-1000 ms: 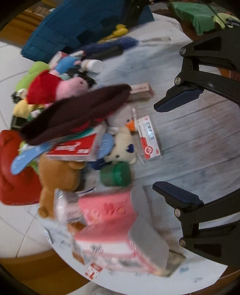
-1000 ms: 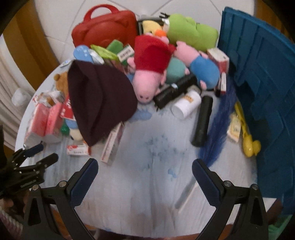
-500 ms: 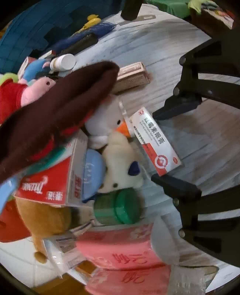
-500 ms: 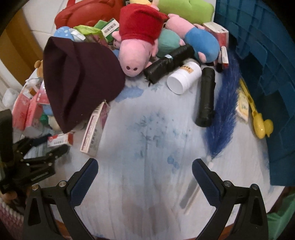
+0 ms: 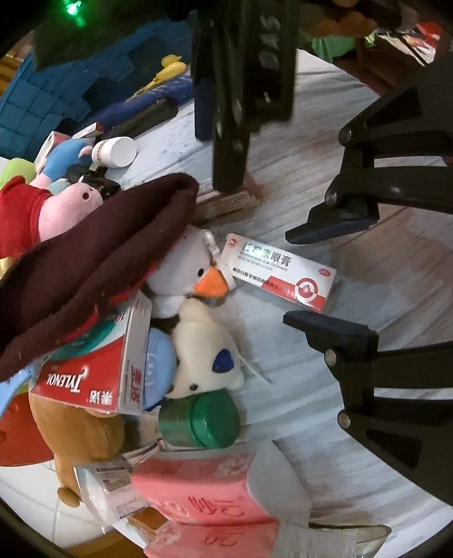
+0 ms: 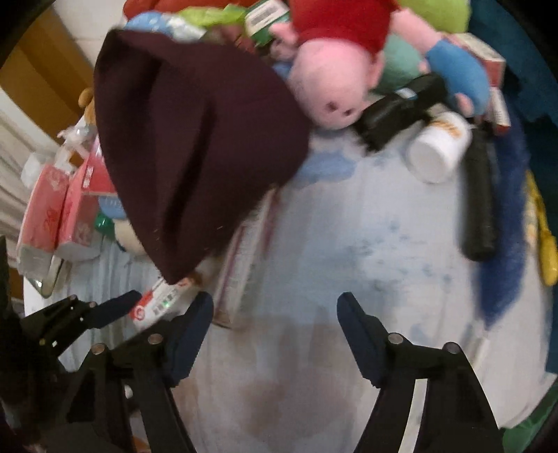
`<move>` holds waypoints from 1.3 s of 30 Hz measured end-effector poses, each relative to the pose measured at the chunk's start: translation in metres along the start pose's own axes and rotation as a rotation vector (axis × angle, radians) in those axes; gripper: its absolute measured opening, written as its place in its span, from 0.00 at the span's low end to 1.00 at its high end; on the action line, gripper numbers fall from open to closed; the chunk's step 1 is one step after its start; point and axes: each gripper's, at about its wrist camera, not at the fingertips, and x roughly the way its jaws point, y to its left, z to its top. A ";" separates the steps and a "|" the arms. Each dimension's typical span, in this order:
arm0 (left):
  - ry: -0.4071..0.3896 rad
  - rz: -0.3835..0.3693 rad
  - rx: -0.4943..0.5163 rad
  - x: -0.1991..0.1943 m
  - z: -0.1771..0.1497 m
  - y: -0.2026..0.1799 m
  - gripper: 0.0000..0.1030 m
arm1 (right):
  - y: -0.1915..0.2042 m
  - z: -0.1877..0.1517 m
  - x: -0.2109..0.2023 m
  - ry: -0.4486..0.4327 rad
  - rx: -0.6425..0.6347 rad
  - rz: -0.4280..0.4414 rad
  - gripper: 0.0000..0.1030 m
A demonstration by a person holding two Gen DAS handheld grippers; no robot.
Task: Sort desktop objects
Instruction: 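Grasp the red-white ointment box with left gripper while right grasps a long white box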
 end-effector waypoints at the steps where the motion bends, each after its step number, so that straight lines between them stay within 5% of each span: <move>1: 0.002 0.001 -0.001 0.001 0.001 0.000 0.38 | 0.003 0.000 0.004 0.007 -0.008 0.003 0.66; 3: 0.002 0.005 -0.005 0.001 0.001 0.002 0.38 | 0.008 -0.001 0.011 0.016 -0.026 0.021 0.58; 5: 0.001 0.008 -0.010 0.005 0.007 0.002 0.38 | 0.009 -0.001 0.017 0.022 -0.032 0.020 0.32; 10: 0.013 -0.008 0.007 0.011 0.016 -0.009 0.26 | -0.007 -0.010 0.012 0.036 -0.001 -0.002 0.19; 16: 0.020 -0.017 0.024 0.013 0.018 -0.018 0.25 | -0.024 -0.030 0.000 0.070 -0.019 -0.028 0.21; 19: 0.013 -0.017 0.002 0.016 0.025 -0.016 0.25 | -0.027 -0.024 -0.002 0.042 -0.011 -0.023 0.36; 25: -0.015 -0.004 0.005 0.019 0.029 -0.017 0.25 | -0.013 -0.006 0.006 0.027 -0.047 0.000 0.41; 28: -0.025 -0.013 -0.005 0.018 0.028 -0.013 0.25 | -0.009 -0.010 0.002 0.039 -0.073 -0.025 0.71; 29: -0.025 -0.015 -0.007 0.018 0.028 -0.013 0.25 | -0.009 -0.012 -0.003 0.037 -0.077 -0.035 0.73; 36: -0.018 -0.001 -0.016 0.020 0.032 -0.015 0.25 | -0.004 -0.001 -0.016 -0.010 -0.095 0.002 0.71; 39: -0.020 0.007 -0.008 0.020 0.032 -0.016 0.25 | 0.002 0.009 0.002 0.003 -0.086 0.036 0.49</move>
